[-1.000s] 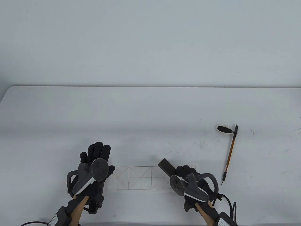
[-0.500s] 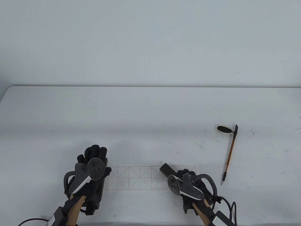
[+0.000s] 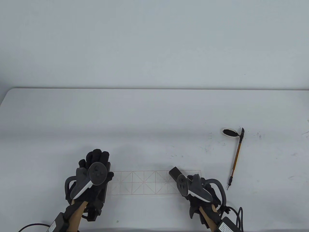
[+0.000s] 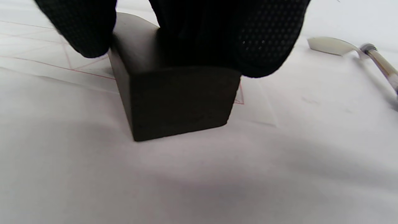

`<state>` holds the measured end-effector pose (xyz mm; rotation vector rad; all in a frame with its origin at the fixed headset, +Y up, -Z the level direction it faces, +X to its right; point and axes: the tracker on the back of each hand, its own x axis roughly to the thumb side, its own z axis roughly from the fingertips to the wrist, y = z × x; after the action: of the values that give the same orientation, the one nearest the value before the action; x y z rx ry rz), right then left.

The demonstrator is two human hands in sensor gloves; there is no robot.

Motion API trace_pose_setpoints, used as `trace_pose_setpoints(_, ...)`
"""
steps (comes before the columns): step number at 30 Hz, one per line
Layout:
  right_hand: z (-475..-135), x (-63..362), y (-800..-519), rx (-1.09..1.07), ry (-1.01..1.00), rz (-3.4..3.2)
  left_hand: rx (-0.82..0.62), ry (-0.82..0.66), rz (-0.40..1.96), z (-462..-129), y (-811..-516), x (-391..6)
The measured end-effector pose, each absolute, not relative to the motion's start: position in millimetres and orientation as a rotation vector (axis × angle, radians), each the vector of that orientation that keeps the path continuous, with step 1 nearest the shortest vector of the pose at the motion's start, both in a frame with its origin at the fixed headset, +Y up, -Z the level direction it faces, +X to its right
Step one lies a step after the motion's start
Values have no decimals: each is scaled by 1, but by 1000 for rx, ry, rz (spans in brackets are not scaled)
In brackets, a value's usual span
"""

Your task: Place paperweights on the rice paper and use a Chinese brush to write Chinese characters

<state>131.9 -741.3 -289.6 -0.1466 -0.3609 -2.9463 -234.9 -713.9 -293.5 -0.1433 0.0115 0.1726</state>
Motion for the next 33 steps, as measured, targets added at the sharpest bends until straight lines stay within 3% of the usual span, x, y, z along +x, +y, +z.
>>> trace_pose_setpoints(13,-296,169,-744,264,-572,-2969,-152,15,177,-293,-715,-237)
trace_pose_setpoints(33,-297,185,-742,438,-606,-2954,-171,16,179,-294,-716,-238)
